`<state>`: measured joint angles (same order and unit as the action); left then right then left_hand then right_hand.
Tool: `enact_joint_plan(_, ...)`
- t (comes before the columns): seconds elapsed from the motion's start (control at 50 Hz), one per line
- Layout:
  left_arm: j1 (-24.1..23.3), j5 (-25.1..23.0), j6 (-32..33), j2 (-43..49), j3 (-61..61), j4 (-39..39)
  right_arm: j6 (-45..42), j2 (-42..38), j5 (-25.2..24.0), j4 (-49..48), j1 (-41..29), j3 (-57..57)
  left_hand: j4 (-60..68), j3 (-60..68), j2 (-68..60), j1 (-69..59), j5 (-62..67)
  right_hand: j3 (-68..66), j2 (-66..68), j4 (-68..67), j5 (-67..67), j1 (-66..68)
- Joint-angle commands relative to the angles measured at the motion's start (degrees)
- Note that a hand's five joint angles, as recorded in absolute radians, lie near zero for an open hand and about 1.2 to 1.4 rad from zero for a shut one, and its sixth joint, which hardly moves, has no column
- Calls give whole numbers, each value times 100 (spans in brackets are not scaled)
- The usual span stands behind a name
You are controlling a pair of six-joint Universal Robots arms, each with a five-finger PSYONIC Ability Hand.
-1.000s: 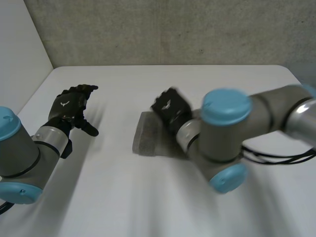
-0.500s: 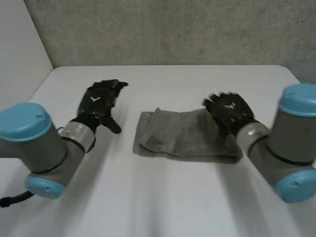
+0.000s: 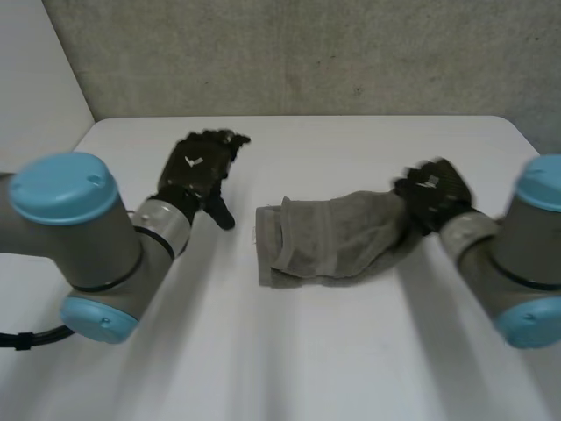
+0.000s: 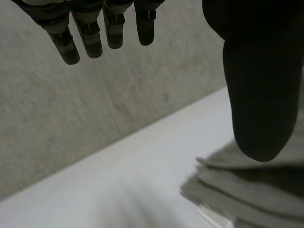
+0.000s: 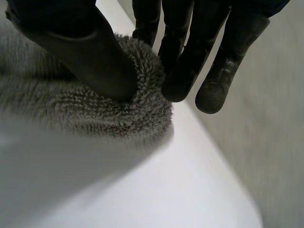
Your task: Fold the towel.
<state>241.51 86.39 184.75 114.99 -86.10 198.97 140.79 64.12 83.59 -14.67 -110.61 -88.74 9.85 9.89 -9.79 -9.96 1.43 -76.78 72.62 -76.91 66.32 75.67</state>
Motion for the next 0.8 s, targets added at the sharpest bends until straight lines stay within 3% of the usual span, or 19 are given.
enact_joint_plan(0.02, 265, 88, -96, -608, -179, 19, -1027, -655, -563, 167, -1578, 1131, 37, 32, -42, -26, -122, -322, 738, -309, 368, 433)
enact_joint_plan(0.1, 327, 168, -167, -714, -250, 28, -1562, -1260, -1211, 648, -2174, 1543, 37, 32, -42, -25, -122, -322, 738, -309, 368, 433)
enact_joint_plan(0.24, 379, 194, -211, -680, -346, 45, -1749, -1648, -1284, 1362, -2395, 1772, 37, 32, -42, -25, -122, -322, 738, -309, 368, 433)
enact_joint_plan(0.26, 379, 194, -211, -679, -346, 45, -1626, -1579, -1162, 1318, -2369, 1790, 37, 32, -42, -25, -122, 538, -122, 551, -492, -427)
enact_joint_plan(0.28, 379, 186, -211, -644, -338, 63, -1625, -1578, -1161, 1318, -2369, 1790, 37, 32, -42, -25, -122, 546, -130, 559, -500, -435)
enact_joint_plan(0.32, 379, 185, -220, -618, -338, 107, -952, -1237, -793, 1065, -2308, 1729, 37, 32, -42, -25, -122, 5052, -4635, 5064, -5006, -4940)
enact_joint_plan(0.34, 371, 185, -220, -557, -320, 168, -948, -1235, -791, 1063, -2307, 1729, 37, 32, -42, -25, -122, 5071, -4655, 5084, -5025, -4960)
enact_joint_plan(0.36, 370, 185, -220, -556, -320, 168, -443, -974, -617, 863, -2229, 1650, 37, 32, -42, -25, -122, 6670, -6254, 6683, -6624, -6559)
enact_joint_plan(0.38, 362, 185, -220, -469, -285, 212, -438, -972, -616, 861, -2228, 1650, 37, 32, -42, -25, -122, 6678, -6262, 6691, -6632, -6567)
enact_joint_plan(0.42, 335, 185, -220, -389, -250, 247, 655, -420, -397, 598, -2019, 1414, 37, 32, -42, -25, -122, 6678, -6262, 6691, -6632, -6567)
enact_joint_plan(0.54, 186, 185, -281, -144, -118, 274, 2222, 293, -300, 544, -1711, 1044, 37, 32, -42, -25, -122, 6678, -6262, 6691, -6632, -6567)
enact_joint_plan(0.66, -25, 194, -623, 225, -13, 212, 2691, 356, -282, 782, -1156, 955, 70, 66, -76, -59, -88, 6678, -6262, 6691, -6632, -6567)
enact_joint_plan(0.8, -280, 177, -826, 780, 111, 80, 3120, -346, -413, 1177, -840, 1096, 104, 99, -110, -93, -55, 6678, -6262, 6691, -6632, -6567)
